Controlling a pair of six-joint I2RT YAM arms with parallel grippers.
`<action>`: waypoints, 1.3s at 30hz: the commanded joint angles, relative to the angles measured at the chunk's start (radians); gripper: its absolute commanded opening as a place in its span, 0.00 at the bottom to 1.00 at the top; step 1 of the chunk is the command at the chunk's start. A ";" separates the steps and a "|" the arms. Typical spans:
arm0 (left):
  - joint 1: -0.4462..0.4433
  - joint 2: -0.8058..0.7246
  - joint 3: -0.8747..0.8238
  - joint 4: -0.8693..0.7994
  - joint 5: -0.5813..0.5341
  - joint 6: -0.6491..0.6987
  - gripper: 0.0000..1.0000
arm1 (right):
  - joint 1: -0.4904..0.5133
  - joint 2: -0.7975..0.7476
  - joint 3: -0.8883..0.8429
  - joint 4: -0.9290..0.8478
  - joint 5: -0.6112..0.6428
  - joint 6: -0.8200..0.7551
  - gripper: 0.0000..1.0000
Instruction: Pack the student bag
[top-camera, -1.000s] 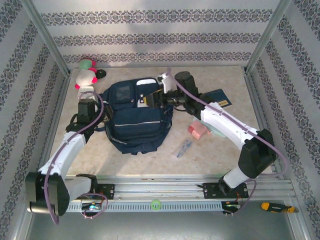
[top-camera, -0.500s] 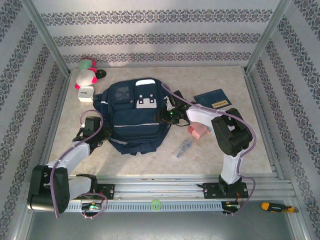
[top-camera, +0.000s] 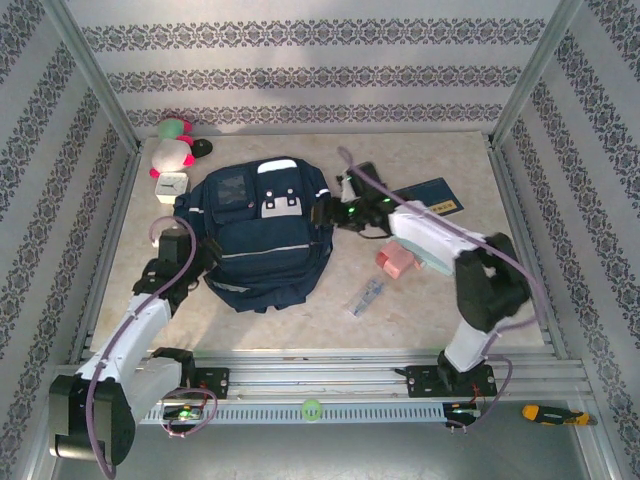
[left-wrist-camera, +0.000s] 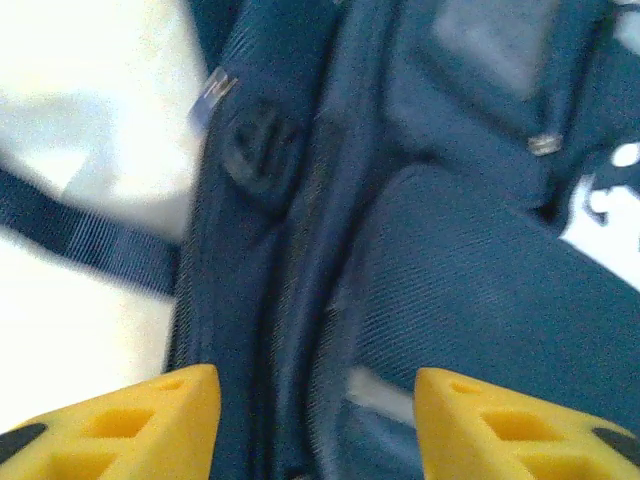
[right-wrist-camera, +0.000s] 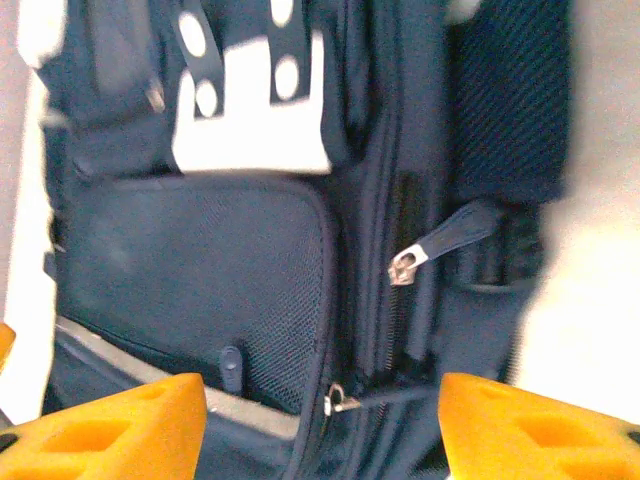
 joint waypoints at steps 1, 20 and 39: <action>-0.025 0.021 0.100 0.036 0.020 0.166 0.61 | -0.097 -0.149 -0.007 -0.239 0.068 -0.109 0.66; -0.256 0.703 0.698 0.199 0.236 0.428 0.72 | -0.805 -0.083 -0.305 0.227 -0.263 0.253 0.64; -0.481 1.580 1.686 0.182 0.285 0.217 0.73 | -0.787 0.178 -0.223 0.352 -0.180 0.335 0.63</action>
